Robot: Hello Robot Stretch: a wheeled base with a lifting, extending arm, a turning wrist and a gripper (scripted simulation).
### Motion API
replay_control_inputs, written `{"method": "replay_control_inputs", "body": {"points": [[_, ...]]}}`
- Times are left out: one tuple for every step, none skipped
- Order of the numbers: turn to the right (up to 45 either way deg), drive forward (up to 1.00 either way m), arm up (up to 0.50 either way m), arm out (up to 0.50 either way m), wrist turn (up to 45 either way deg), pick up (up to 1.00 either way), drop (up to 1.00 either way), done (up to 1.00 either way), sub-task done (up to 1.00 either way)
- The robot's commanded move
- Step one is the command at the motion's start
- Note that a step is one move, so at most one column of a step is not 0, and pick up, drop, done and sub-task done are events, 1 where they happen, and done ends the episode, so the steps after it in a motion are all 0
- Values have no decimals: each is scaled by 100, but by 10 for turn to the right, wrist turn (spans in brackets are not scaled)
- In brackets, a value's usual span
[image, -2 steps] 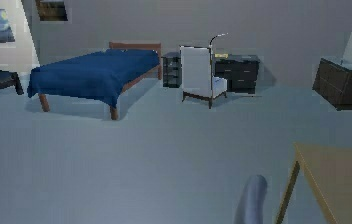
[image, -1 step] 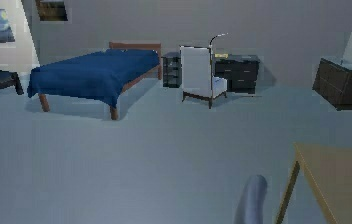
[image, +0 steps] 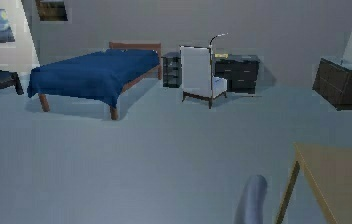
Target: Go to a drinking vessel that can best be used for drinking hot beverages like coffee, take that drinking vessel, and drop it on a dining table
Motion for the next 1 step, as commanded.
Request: {"method": "replay_control_inputs", "body": {"points": [[0, 0, 0, 0, 0, 0, 0, 100, 0]]}}
